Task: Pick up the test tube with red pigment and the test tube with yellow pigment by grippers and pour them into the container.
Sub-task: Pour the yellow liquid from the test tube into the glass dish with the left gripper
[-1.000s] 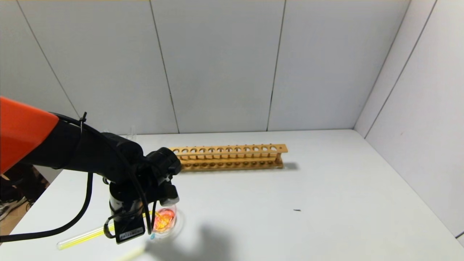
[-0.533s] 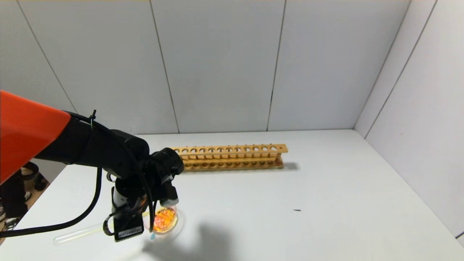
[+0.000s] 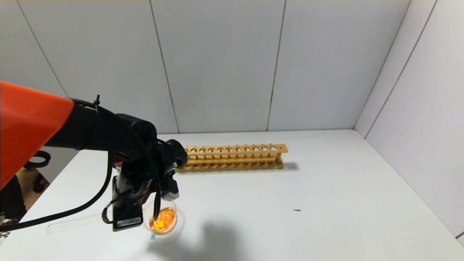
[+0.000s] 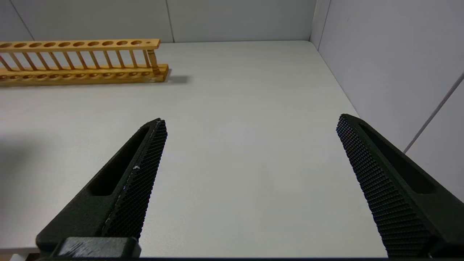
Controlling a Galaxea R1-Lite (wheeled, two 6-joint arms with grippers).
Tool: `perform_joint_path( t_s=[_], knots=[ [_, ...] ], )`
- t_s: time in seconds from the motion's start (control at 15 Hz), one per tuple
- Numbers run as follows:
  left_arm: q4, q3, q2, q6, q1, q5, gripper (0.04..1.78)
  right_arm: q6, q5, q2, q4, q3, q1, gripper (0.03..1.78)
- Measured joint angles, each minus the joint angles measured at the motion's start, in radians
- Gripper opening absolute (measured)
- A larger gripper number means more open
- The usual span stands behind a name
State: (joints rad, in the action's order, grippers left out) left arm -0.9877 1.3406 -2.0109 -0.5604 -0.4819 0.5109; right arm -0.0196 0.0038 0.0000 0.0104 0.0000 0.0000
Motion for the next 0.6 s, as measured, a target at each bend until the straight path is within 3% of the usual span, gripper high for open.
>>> perform_joint_path(
  t_s=[0.6],
  knots=[
    [-0.337,0.296,-0.153,0.001,-0.034,0.066,0.31,0.0,0.0,0.0,0.0,0.0,0.0,1.71]
  ],
)
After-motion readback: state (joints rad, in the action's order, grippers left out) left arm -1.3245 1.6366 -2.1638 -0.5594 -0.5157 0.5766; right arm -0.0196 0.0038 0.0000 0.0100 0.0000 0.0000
